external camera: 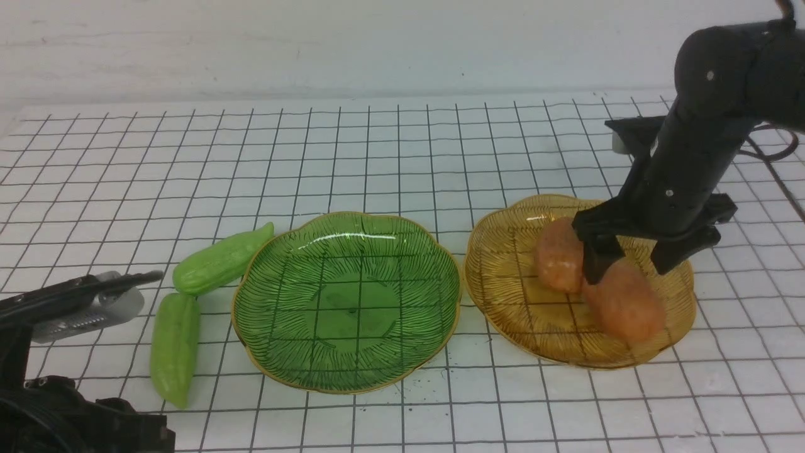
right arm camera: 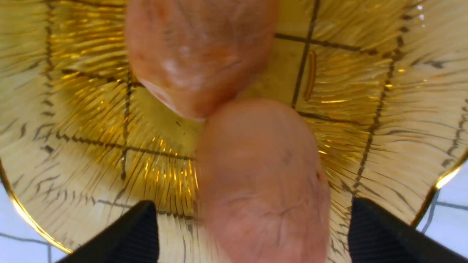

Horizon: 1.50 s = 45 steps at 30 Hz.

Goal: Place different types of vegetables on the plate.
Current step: 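Put the potato onto the plate, then put the green cucumber next to the left plate into that plate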

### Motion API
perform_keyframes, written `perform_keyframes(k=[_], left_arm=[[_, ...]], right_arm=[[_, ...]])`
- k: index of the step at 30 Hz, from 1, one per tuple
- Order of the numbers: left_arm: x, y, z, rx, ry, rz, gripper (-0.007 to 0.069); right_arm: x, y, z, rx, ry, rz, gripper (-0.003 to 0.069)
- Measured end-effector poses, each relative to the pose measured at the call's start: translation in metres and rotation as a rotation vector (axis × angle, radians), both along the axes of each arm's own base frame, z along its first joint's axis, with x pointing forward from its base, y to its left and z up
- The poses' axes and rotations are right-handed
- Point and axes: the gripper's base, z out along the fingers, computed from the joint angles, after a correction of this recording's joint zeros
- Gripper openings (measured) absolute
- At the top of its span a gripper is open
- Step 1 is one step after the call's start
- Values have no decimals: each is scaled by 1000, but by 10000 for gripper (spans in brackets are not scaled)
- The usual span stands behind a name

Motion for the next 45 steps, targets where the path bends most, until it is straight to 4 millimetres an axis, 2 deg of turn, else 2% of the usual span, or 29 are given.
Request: perform_keyframes(k=[5, 9, 10, 11, 12, 14, 15, 17, 19, 23, 25, 27, 35, 37, 41, 43, 45], left_arm=[[7, 5, 2, 31, -66, 71, 269], [16, 12, 3, 84, -136, 122, 366], [16, 12, 3, 87, -138, 125, 366], [19, 14, 2, 96, -148, 140, 374], [25, 17, 1, 102, -149, 174, 379], [40, 24, -1, 112, -132, 226, 382], [43, 25, -2, 114, -128, 233, 382], [60, 29, -6, 119, -90, 246, 384], [79, 30, -12, 119, -51, 245, 384], [108, 32, -28, 114, 17, 251, 384], [114, 33, -31, 113, 29, 252, 384], [125, 33, -46, 112, 83, 251, 384], [139, 35, -77, 112, 165, 264, 367], [140, 35, -77, 115, 155, 254, 292], [139, 35, -76, 122, 146, 241, 272], [137, 35, -69, 131, 131, 229, 272], [134, 35, -54, 135, 96, 219, 272]], right_arm=[[-12, -2, 36, 31, -89, -9, 671], [-38, -4, 88, 109, -213, -16, 647], [-40, -4, 91, 117, -220, -17, 645], [-48, -5, 101, 138, -243, -18, 636], [-67, -7, 123, 184, -296, -19, 616], [-92, -11, 143, 219, -347, -16, 589], [-95, -11, 144, 222, -346, -17, 583], [-123, -18, 158, 239, -394, -9, 554], [-147, -24, 162, 239, -415, 1, 528], [-178, -33, 154, 213, -418, 19, 503], [-182, -34, 149, 203, -408, 20, 501], [-194, -39, 138, 177, -388, 21, 497], [-200, -45, 105, 102, -296, 27, 495], [-200, -45, 104, 97, -295, 33, 495], [-200, -45, 104, 95, -297, 34, 495], [-200, -45, 104, 94, -297, 34, 495], [-200, -45, 104, 94, -298, 34, 495]])
